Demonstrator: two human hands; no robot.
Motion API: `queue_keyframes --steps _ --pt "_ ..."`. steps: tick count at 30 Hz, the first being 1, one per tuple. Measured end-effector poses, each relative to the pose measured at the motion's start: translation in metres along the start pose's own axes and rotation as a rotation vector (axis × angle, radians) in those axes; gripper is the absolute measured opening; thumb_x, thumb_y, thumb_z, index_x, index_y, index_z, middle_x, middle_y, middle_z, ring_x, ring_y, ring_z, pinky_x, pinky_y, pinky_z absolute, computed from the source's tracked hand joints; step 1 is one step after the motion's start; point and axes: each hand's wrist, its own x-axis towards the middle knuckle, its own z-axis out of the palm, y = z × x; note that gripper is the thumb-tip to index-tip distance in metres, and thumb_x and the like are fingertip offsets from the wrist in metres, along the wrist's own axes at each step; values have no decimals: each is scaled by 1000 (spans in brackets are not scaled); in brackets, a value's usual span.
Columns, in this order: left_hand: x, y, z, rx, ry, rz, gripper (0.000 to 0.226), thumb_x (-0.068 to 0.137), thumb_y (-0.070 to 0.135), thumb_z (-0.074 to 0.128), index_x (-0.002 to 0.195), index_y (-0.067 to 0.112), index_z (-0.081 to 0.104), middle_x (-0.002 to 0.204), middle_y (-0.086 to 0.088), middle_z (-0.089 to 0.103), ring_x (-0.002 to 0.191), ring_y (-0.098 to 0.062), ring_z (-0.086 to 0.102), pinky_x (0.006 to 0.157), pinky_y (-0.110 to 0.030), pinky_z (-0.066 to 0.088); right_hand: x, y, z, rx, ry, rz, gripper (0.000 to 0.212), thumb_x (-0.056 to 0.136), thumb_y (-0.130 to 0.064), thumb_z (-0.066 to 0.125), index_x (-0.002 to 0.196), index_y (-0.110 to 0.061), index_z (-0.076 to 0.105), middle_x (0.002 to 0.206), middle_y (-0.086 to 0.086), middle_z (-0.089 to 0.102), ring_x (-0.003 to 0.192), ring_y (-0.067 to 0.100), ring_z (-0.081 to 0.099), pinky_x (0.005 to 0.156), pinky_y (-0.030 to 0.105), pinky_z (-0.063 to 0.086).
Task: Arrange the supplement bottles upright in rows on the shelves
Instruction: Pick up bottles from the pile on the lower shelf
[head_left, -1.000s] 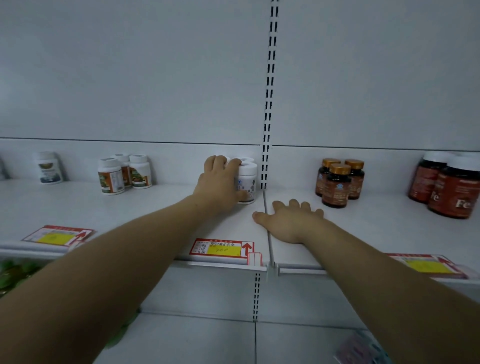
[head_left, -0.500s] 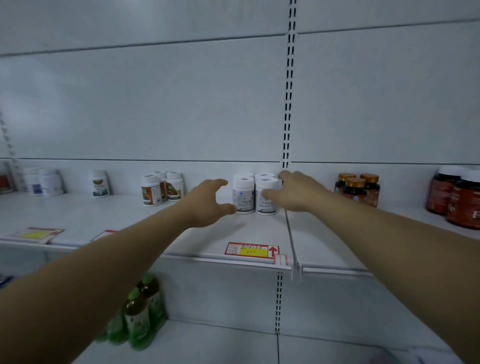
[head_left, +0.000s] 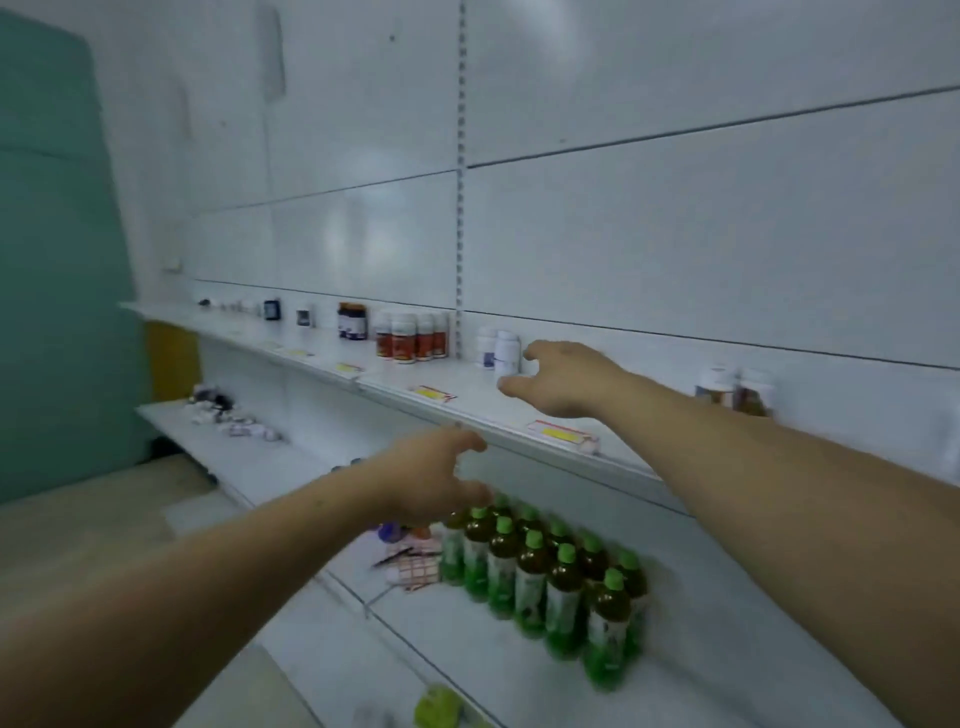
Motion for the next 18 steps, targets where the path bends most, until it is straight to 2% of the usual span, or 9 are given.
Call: queue_keyframes --steps 3,8,13,18 --pt "-29 -81 -23 56 6 -120 63 84 46 62 139 26 40 142 1 42 122 -18 45 95 -28 37 33 -93 40 51 -56 -124 75 85 -67 44 145 -23 33 152 3 33 133 25 38 100 38 36" --pt "-54 -196 -51 140 -11 -280 63 85 48 59 141 28 37 145 1 40 125 -18 44 101 -32 38 85 -212 105 93 -141 -277 71 86 -64 46 143 -23 36 149 5 37 130 27 40 97 40 37" --pt "-42 -300 -53 119 -9 -404 63 86 49 59 141 26 37 145 0 39 123 -19 46 100 -32 38 152 -286 174 96 -195 -357 66 86 -62 48 140 -23 39 144 6 43 124 27 45 91 39 39" --pt "4 -410 -51 124 -9 -474 64 85 51 59 140 28 37 146 3 38 127 -19 43 101 -31 36 248 -334 246 81 -231 -406 65 88 -60 46 141 -22 38 144 6 42 125 27 44 94 39 39"
